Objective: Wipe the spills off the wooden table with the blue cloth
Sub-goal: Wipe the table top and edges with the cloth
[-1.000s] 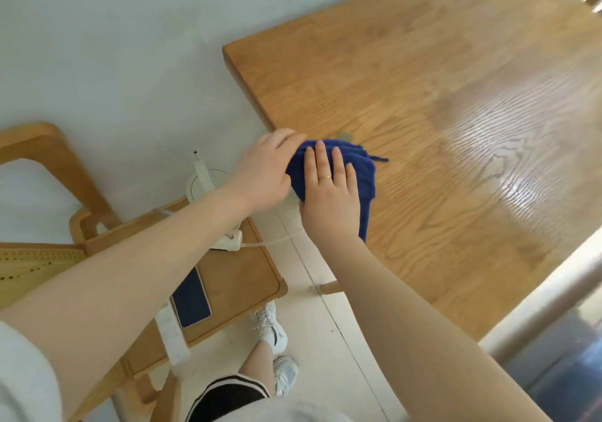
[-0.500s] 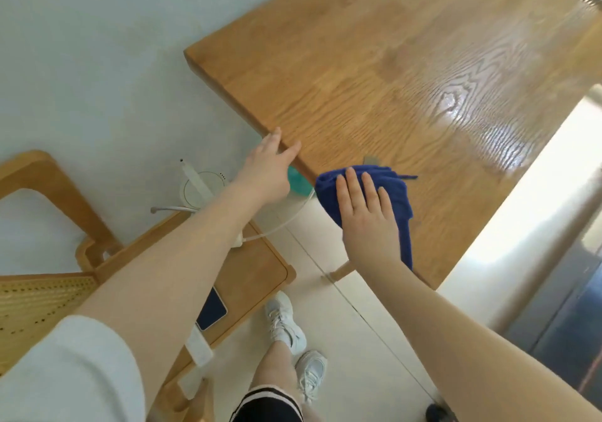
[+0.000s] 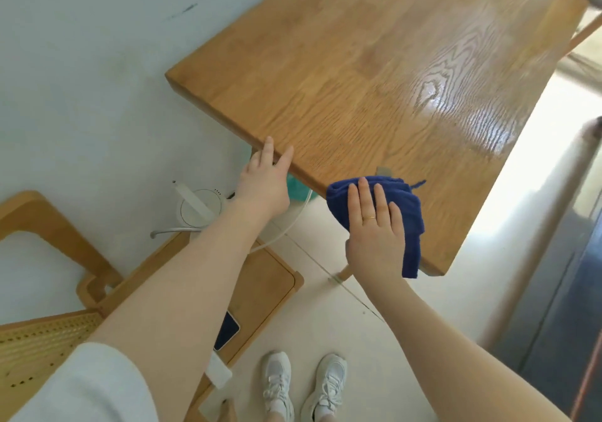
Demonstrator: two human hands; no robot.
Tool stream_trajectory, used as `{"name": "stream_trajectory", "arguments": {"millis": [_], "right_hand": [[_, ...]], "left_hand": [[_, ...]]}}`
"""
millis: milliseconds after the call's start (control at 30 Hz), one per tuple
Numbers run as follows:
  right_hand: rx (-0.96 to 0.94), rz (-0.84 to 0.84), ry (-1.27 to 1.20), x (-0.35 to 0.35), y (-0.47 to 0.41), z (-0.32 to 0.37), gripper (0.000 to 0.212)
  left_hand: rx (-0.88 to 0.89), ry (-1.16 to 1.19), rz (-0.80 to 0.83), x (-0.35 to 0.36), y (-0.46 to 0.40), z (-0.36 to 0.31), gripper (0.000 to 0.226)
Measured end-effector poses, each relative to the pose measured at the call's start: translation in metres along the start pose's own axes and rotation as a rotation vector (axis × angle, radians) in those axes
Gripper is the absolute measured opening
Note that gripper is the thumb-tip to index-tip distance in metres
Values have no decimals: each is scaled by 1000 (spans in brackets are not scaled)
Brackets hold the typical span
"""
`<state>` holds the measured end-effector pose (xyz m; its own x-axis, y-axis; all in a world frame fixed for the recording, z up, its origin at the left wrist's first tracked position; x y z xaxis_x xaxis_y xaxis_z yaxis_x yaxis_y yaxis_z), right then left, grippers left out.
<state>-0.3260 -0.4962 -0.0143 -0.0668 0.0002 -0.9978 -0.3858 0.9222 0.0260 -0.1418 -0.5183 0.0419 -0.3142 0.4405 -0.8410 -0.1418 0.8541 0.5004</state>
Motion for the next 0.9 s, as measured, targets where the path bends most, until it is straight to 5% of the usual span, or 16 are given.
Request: {"name": "stream_trajectory", "arguments": {"millis": [233, 467, 767, 900], "right_hand": [[-16, 72, -94, -8, -19, 4, 81], [242, 143, -106, -8, 54, -54, 82], [217, 85, -160, -4, 23, -45, 78], [426, 7, -476, 5, 73, -60, 69]], "left_hand": [[28, -106, 40, 5, 4, 3, 84], [391, -174, 0, 19, 27, -34, 81], [519, -115, 25, 25, 29, -63, 76], [565, -87, 86, 27, 33, -92, 60]]}}
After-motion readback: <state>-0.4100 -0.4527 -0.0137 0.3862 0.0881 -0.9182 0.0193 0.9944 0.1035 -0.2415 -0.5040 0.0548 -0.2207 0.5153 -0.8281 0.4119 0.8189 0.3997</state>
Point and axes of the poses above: each hand's wrist, its own y-axis away from the middle knuckle, its own x-axis out of the palm, z = x × y, the point moved 1 cm from there along -y, towards the middle knuckle, and after that the axes turned 11 degrees about z, right-handed, at the moved point
